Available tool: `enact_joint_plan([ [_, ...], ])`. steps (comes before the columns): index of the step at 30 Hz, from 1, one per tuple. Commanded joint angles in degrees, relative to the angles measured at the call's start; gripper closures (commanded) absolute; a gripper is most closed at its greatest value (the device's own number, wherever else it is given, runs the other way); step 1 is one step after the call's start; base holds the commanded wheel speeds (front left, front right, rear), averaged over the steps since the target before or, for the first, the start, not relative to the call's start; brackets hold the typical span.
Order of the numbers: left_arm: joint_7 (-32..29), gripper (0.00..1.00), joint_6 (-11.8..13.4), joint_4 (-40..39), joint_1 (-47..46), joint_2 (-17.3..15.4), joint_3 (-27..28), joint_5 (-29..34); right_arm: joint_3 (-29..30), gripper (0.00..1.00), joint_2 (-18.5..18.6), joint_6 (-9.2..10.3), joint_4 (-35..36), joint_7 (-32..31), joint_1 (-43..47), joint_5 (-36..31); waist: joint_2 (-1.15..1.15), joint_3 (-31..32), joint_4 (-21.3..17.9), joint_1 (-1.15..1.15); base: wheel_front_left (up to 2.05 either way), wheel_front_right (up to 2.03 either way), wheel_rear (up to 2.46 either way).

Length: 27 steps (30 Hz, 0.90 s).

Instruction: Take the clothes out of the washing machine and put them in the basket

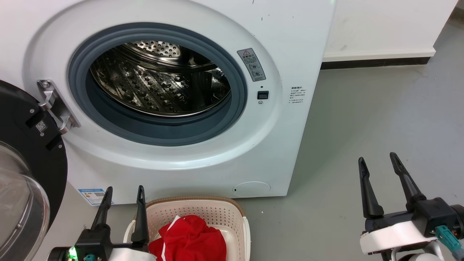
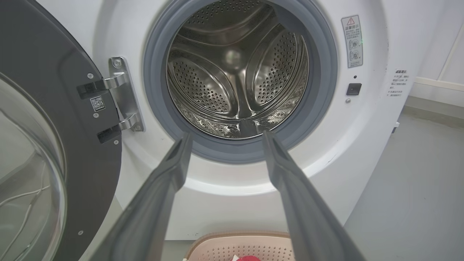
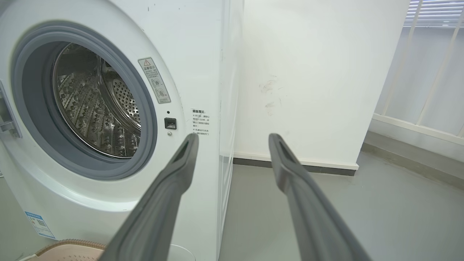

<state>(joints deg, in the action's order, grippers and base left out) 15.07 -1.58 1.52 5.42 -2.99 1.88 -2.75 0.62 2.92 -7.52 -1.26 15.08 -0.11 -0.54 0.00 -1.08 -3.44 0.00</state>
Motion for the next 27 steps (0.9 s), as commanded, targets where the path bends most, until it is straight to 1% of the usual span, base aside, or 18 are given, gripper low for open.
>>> enact_joint_plan([
  [1, 0.1, 0.00, -0.2, -0.3, 0.1, 0.1, 0.0, 0.0, 0.0, 0.00, -0.1, 0.06, 0.0, 0.1, 0.3, 0.1, 0.00, 0.0, 0.0, 0.00, 0.00, 0.00, 0.00],
  [12, 0.1, 0.00, -0.8, -0.1, -0.3, 0.2, 0.7, -1.4, -0.1, 0.00, -0.1, 0.06, 0.0, 0.1, 0.2, 0.0, 0.00, -0.2, -0.2, 0.00, 0.00, 0.00, 0.00],
  [13, 0.0, 1.00, -0.5, 0.1, 0.0, 0.0, 0.6, -1.3, -0.1, 1.00, 0.0, 0.00, -0.1, 0.0, 0.1, 0.0, 0.00, -0.2, -0.2, 0.00, 0.00, 0.00, 0.00],
  [17, -0.6, 1.00, -0.5, 2.5, 0.1, 0.1, 0.5, -1.9, -0.2, 1.00, 0.0, 0.00, -2.0, -0.1, 0.7, 0.8, 0.00, -0.2, -0.2, 0.01, 0.00, 0.00, 0.00],
  [27, -3.6, 1.00, -1.2, 4.0, -1.7, 0.1, 1.3, -13.8, -0.3, 1.00, 0.8, 0.00, -3.3, -2.3, -0.2, 14.3, 0.00, -0.1, 0.1, 0.01, 0.00, 0.00, 0.00],
])
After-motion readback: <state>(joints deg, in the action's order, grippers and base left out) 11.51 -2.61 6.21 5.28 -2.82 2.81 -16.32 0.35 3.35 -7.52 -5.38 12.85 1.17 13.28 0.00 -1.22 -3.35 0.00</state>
